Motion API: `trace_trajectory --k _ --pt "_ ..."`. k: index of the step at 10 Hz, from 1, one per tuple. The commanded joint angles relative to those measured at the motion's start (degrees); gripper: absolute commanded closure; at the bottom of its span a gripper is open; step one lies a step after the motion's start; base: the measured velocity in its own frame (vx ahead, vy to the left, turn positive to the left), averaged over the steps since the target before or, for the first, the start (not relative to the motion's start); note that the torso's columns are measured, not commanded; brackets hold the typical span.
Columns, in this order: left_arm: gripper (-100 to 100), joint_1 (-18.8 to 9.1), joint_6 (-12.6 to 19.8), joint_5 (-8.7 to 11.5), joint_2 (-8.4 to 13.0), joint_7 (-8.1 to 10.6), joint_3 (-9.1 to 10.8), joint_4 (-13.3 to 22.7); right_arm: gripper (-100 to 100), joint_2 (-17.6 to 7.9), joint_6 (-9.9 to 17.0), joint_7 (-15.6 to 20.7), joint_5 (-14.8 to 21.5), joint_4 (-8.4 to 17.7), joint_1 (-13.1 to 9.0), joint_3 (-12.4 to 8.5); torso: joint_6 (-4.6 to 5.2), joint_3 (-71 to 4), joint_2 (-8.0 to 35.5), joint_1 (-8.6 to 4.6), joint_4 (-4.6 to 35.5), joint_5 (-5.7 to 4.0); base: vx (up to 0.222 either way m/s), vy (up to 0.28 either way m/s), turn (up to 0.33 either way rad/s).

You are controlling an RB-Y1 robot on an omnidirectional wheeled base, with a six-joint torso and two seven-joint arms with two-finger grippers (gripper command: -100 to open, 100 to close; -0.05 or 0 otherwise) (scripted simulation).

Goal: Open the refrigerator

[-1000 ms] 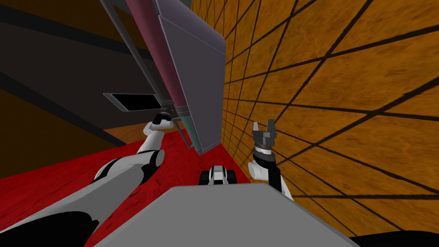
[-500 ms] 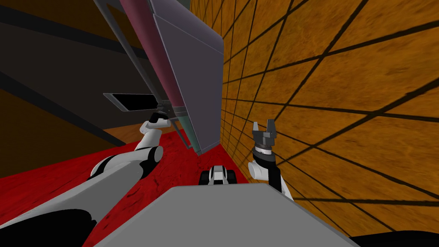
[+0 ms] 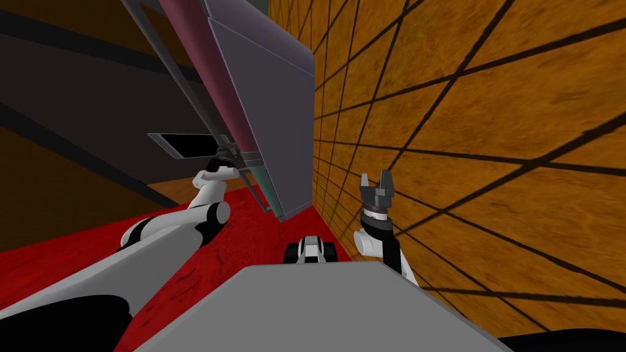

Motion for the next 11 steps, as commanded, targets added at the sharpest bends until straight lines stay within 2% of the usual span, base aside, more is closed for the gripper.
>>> trace_trajectory --k 1,2,3,4,5,6,7,9,10,11 --pt "-100 -2.2 0.7 -0.3 1.9 -0.23 1.87 3.6 0 0.0 0.0 0.0 0.0 0.0 0.0 0.0 0.01 0.0 0.0 -0.08 0.0 -0.03 0.022 -0.102 0.018" --pt "-100 -2.9 0.9 -0.3 2.6 -0.32 2.37 4.6 0 0.0 0.0 0.0 0.0 0.0 0.0 0.0 0.02 0.0 0.0 -0.15 0.0 -0.06 0.012 -0.103 0.013" --pt "-100 -2.5 0.9 -0.5 1.9 -0.5 2.27 3.6 0 0.0 0.0 0.0 0.0 0.0 0.0 0.0 0.01 0.0 0.0 -0.11 0.0 -0.05 0.002 -0.045 0.006" --pt "-100 -3.9 2.7 -0.7 3.1 -0.79 2.39 3.6 0 0.0 0.0 0.0 0.0 0.0 0.0 0.0 0.01 0.0 0.1 0.11 0.0 0.02 0.068 0.028 -0.068" --pt "-100 -3.6 1.7 -0.4 3.0 -0.49 1.97 4.2 0 0.0 0.0 0.0 0.0 0.0 0.0 0.0 0.01 -0.1 -0.1 0.29 0.0 0.06 0.044 0.023 -0.02" --pt "100 -3.8 1.9 -0.4 3.1 -0.48 1.92 4.2 0 0.0 0.0 0.0 0.0 0.0 0.0 0.0 -0.01 0.0 -0.1 0.17 0.0 0.08 0.008 0.005 0.008" --pt "100 -4.3 2.0 0.1 2.5 -0.05 0.47 3.5 0 0.0 0.0 0.0 0.0 0.0 0.0 0.0 0.03 0.0 0.0 0.11 -0.2 0.18 -0.028 0.148 -0.02" --pt "100 -4.3 2.0 0.1 2.5 -0.05 0.47 3.5 0 0.0 0.0 0.0 0.0 0.0 0.0 0.0 0.28 -0.4 -0.4 0.82 -0.1 0.13 -0.078 0.232 -0.032" --pt "100 -4.7 2.3 0.5 1.8 0.4 -1.0 3.0 0 0.0 0.0 0.0 0.0 0.0 0.0 0.0 0.25 -0.4 -0.5 0.43 -0.1 0.08 -0.129 0.26 -0.03" --pt "100 -4.7 2.3 0.5 1.8 0.4 -1.0 3.0 0 0.0 0.0 0.0 0.0 0.0 0.0 0.0 0.41 -0.4 -0.5 0.24 -0.2 -0.02 -0.134 0.287 -0.052"
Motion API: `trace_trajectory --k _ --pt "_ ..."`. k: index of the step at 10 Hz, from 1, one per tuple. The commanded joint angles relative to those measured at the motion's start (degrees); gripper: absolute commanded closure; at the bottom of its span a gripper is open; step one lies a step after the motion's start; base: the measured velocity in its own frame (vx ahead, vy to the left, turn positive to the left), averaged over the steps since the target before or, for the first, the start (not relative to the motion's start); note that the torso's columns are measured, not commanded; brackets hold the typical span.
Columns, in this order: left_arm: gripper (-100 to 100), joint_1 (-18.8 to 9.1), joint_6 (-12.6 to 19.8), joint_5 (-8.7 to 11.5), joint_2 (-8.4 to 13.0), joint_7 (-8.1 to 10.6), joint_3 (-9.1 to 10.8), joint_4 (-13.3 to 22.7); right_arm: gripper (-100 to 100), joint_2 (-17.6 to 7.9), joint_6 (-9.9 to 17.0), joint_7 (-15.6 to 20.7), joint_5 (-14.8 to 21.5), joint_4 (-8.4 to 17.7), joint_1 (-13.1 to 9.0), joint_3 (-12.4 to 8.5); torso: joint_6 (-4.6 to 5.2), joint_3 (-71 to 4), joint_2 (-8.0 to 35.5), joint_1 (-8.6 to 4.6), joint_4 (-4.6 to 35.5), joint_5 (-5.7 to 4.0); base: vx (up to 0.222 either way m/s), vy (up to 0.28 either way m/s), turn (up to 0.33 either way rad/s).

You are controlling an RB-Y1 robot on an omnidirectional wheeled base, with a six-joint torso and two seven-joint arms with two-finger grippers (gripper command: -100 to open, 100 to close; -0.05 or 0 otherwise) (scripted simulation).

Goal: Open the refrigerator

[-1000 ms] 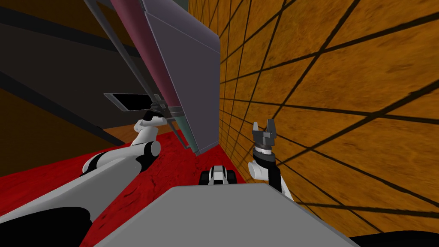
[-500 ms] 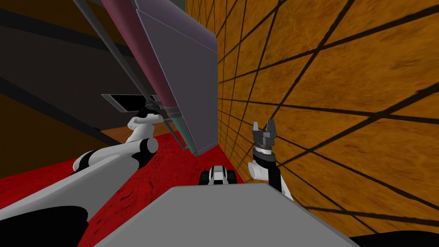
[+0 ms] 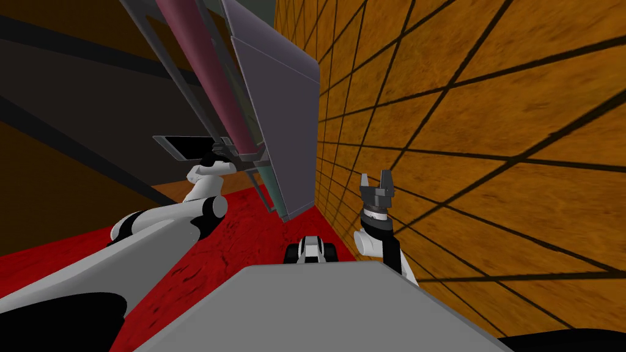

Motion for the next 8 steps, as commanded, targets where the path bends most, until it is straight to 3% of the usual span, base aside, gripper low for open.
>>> trace_trajectory --k 1,3,4,5,8 --pt "100 -0.5 0.6 0.5 -1.5 0.53 -1.8 -1.4 0 0.0 0.0 0.0 0.0 0.0 0.0 0.0 -0.04 0.0 -0.1 -0.12 0.0 0.01 -0.097 0.341 -0.066" --pt "100 -0.5 0.6 0.5 -1.5 0.53 -1.8 -1.4 0 0.0 0.0 0.0 0.0 0.0 0.0 0.0 0.11 -0.3 -0.4 -0.15 -0.1 -0.1 -0.092 0.262 -0.019" --pt "100 -0.9 0.9 1.0 -2.2 0.97 -3.27 -1.9 0 0.0 0.0 0.0 0.0 0.0 0.0 0.0 0.04 -0.2 -0.4 -0.66 -0.1 -0.13 -0.092 0.254 -0.039" --pt "100 -0.9 0.9 1.0 -2.2 0.97 -3.27 -1.9 0 0.0 0.0 0.0 0.0 0.0 0.0 0.0 0.26 -0.2 -0.3 -0.41 -0.1 -0.2 -0.112 0.286 -0.071" --pt "100 -1.7 1.4 2.0 -3.7 1.85 -6.21 -2.9 0 0.0 0.0 0.0 0.0 0.0 0.0 0.0 0.2 -0.3 -0.5 -0.34 -0.1 -0.19 -0.081 0.279 -0.042"
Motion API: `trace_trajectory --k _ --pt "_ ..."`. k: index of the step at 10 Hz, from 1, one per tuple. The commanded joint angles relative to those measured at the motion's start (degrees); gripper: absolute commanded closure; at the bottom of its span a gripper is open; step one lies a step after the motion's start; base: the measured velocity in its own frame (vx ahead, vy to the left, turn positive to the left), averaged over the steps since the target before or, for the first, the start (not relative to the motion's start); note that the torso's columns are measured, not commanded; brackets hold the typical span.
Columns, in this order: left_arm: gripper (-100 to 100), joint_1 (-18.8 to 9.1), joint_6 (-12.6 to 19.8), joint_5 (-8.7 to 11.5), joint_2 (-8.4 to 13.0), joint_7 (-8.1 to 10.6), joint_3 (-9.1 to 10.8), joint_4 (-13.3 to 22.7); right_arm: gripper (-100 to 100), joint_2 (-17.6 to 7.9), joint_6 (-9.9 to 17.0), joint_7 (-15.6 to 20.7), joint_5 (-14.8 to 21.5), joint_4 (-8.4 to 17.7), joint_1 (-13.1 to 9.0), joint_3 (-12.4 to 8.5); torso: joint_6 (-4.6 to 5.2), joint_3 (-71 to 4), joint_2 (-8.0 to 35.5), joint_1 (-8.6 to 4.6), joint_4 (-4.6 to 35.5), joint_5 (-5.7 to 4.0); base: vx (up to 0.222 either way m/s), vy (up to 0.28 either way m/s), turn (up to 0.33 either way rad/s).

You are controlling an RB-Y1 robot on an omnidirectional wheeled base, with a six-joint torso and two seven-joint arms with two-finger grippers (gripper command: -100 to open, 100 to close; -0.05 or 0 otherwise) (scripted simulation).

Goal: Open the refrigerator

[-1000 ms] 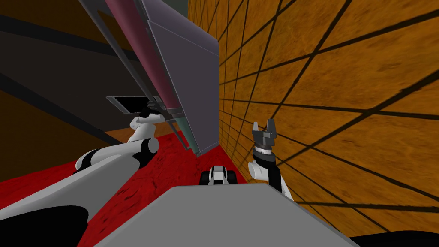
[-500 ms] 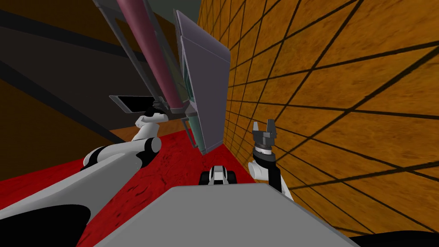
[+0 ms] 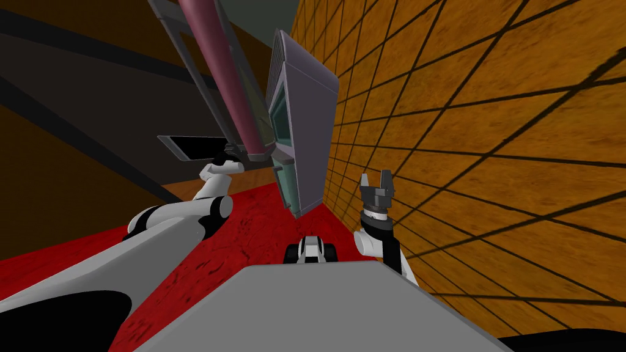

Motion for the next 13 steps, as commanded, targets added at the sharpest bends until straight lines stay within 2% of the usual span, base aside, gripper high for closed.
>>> trace_trajectory --k 1,2,3,4,6,7,8,9,11,12,13 --pt "100 -0.5 0.9 0.0 -1.6 0.06 -0.83 -2.0 0 0.0 0.0 0.0 0.0 0.0 0.0 0.0 0.23 -0.2 -0.3 -0.14 -0.1 -0.09 -0.067 0.308 -0.031" --pt "100 -0.9 1.2 0.5 -2.3 0.5 -2.31 -2.5 0 0.0 0.0 0.0 0.0 0.0 0.0 0.0 0.24 -0.2 -0.2 -0.02 -0.1 -0.08 -0.129 0.315 -0.064" --pt "100 -0.9 1.2 0.5 -2.3 0.5 -2.31 -2.5 0 0.0 0.0 0.0 0.0 0.0 0.0 0.0 0.31 -0.2 -0.1 -0.03 0.0 -0.11 -0.167 0.298 -0.053" --pt "100 -1.2 1.5 1.0 -3.1 0.94 -3.78 -3.1 0 0.0 0.0 0.0 0.0 0.0 0.0 0.0 0.1 0.0 0.0 -0.13 0.0 -0.04 -0.121 0.33 -0.059" --pt "100 -1.2 1.5 1.0 -3.1 0.94 -3.78 -3.1 0 0.0 0.0 0.0 0.0 0.0 0.0 0.0 0.01 0.0 0.0 -0.18 -0.1 0.0 -0.118 0.262 -0.06" --pt "100 -1.6 1.8 1.5 -3.8 1.38 -5.25 -3.6 0 0.0 0.0 0.0 0.0 0.0 0.0 0.0 -0.19 0.1 0.2 -0.26 0.0 0.03 -0.084 0.284 -0.031" --pt "100 -1.6 1.8 1.5 -3.8 1.38 -5.25 -3.6 0 0.0 0.0 0.0 0.0 0.0 0.0 0.0 -0.08 0.1 0.2 -0.01 0.0 -0.02 -0.109 0.273 -0.072" --pt "100 -2.0 2.0 2.0 -4.6 1.82 -6.72 -4.1 0 0.0 0.0 0.0 0.0 0.0 0.0 0.0 -0.18 0.2 0.3 -0.04 0.0 0.06 -0.105 0.274 -0.075" --pt "100 -1.5 2.2 2.1 -4.2 1.93 -6.53 -4.7 0 0.0 0.0 0.0 0.0 0.0 0.0 0.0 -0.38 0.4 0.6 -0.05 0.0 0.17 -0.104 0.182 -0.045" --pt "100 -2.4 0.9 4.9 -3.3 0.43 -8.39 -2.6 0 0.0 0.0 0.0 0.0 0.0 0.0 0.0 -0.57 0.5 0.6 -0.35 0.0 0.14 -0.018 0.213 -0.234" --pt "100 -2.4 0.9 5.2 -3.3 0.43 -8.39 -2.6 0 0.0 0.0 0.0 0.0 0.0 0.0 0.0 -0.04 0.2 0.3 0.08 0.1 0.0 -0.089 0.302 -0.18"
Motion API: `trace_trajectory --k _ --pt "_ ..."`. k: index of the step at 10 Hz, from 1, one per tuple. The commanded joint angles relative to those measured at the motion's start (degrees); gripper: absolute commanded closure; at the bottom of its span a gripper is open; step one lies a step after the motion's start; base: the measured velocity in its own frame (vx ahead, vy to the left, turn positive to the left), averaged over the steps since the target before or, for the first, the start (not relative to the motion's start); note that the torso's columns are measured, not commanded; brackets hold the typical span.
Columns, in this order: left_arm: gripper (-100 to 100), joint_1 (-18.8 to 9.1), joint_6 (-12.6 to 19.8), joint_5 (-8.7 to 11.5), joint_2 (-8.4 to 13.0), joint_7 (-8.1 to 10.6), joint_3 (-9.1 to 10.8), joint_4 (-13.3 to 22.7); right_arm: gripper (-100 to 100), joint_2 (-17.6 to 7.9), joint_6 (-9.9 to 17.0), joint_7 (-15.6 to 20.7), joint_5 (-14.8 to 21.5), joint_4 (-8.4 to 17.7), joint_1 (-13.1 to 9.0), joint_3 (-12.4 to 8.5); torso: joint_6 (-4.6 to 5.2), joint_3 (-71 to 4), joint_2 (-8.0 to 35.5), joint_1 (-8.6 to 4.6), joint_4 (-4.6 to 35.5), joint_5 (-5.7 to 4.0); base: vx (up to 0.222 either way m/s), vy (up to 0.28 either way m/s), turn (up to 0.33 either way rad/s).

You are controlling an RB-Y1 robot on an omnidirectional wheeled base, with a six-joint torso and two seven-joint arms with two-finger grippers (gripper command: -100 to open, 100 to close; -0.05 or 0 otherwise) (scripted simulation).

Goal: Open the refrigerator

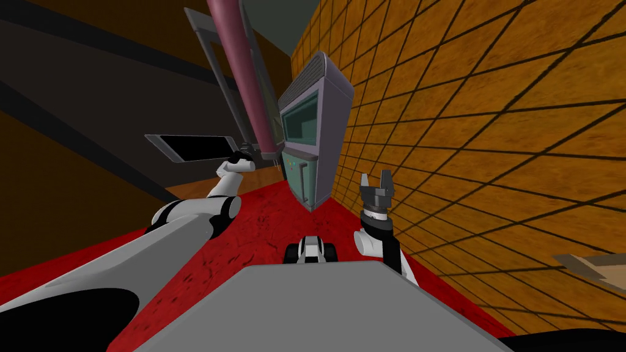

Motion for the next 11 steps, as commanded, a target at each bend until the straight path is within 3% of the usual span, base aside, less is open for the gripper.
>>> trace_trajectory --k 1,2,3,4,5,6,7,8,9,10,11 --pt "100 -1.7 -2.1 3.9 1.3 -2.31 -2.92 3.2 0 0.0 0.0 0.0 0.0 0.0 0.0 0.0 -0.01 -0.1 -0.1 0.16 0.0 -0.01 -0.075 0.343 -0.284" --pt "100 -1.7 -2.1 4.7 1.3 -2.31 -2.92 3.2 0 0.0 0.0 0.0 0.0 0.0 0.0 0.0 0.26 -0.4 -0.5 0.14 0.0 -0.1 -0.107 0.343 -0.203" --pt "100 -2.5 -3.3 6.6 2.2 -3.81 -4.79 5.4 0 0.0 0.0 0.0 0.0 0.0 0.0 0.0 0.29 -0.5 -0.6 -0.16 0.0 -0.18 -0.117 0.355 -0.208" --pt "100 -2.5 -3.3 7.8 2.2 -3.81 -4.79 5.4 0 0.0 0.0 0.0 0.0 0.0 0.0 0.0 0.37 -0.5 -0.7 -0.28 -0.1 -0.24 -0.109 0.392 -0.183" --pt "100 -2.5 -3.3 7.8 2.2 -3.81 -4.79 5.4 0 0.0 0.0 0.0 0.0 0.0 0.0 0.0 0.39 -0.6 -0.8 -0.26 -0.1 -0.23 -0.09 0.291 -0.096" --pt "100 -3.4 -4.5 10.4 3.1 -5.31 -6.65 7.7 0 0.0 0.0 0.0 0.0 0.0 0.0 0.0 0.29 -0.5 -0.7 -0.62 -0.2 -0.22 -0.121 0.288 -0.235" --pt "100 -3.4 -4.5 10.9 3.1 -5.31 -6.65 7.7 0 0.0 0.0 0.0 0.0 0.0 0.0 0.0 0.55 -0.5 -0.7 -0.55 -0.2 -0.25 -0.126 0.293 -0.192" --pt "100 -4.2 -5.7 13.0 4.0 -6.81 -8.52 9.9 0 0.0 0.0 0.0 0.0 0.0 0.0 0.0 0.42 -0.5 -0.7 -0.47 -0.2 -0.22 -0.111 0.347 -0.251" --pt "100 -4.2 -5.7 14.0 4.0 -6.81 -8.52 9.9 0 0.0 0.0 0.0 0.0 0.0 0.0 0.0 0.53 -0.7 -0.8 -0.17 -0.1 -0.24 -0.113 0.346 -0.217" --pt "100 -5.1 -7.0 15.9 4.8 -8.31 -10.38 12.1 0 0.0 0.0 0.0 0.0 0.0 0.0 0.0 0.54 -0.7 -1.0 -0.25 -0.1 -0.27 -0.143 0.348 -0.282" --pt "100 -5.1 -7.0 17.1 4.8 -8.31 -10.38 12.1 0 0.0 0.0 0.0 0.0 0.0 0.0 0.0 0.67 -0.8 -1.0 -0.34 -0.2 -0.29 -0.198 0.377 -0.256"
